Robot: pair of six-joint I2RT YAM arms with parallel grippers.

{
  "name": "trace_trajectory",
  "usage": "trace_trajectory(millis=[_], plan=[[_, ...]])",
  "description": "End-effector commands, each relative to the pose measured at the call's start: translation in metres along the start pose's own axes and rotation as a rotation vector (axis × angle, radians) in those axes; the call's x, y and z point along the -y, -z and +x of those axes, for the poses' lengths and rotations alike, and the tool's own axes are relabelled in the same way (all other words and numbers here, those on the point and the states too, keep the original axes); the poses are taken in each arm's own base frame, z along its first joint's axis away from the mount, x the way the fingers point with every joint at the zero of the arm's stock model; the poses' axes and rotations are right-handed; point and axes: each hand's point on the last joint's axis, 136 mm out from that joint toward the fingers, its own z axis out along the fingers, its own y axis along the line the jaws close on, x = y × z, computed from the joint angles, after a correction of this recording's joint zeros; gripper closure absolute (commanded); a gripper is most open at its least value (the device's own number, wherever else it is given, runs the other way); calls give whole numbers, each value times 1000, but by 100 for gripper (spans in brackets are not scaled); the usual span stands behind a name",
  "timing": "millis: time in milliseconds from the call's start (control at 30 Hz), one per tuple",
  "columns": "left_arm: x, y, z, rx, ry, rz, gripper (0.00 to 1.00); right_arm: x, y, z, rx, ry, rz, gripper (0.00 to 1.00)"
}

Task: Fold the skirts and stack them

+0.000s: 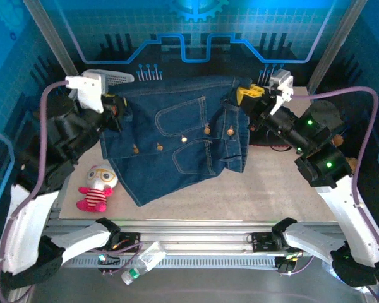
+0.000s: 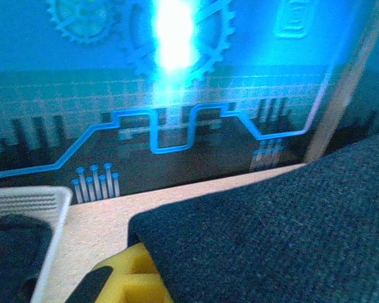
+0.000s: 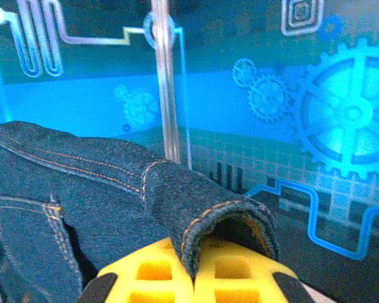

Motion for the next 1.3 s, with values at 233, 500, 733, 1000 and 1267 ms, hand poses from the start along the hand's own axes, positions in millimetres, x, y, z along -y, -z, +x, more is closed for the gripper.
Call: trace_trajectory(millis=[233,500,733,1000,1267], plan=[[-25,-11,4,-14,99,-61,100,29,2,-8,79,-37,3,100],[-6,-35,9,-135,108,31,100,18,-8,30,-304,42,-10,100],[-17,-39,-1,-45,202,25,100,25,0,19,-151,47,33,100],[-24,12,-6,-8,98,-4,100,-19,34,12,-80,154,-152,100],[2,78,-22,80,4,148,100,-58,72,4,-74,178,-291,100]])
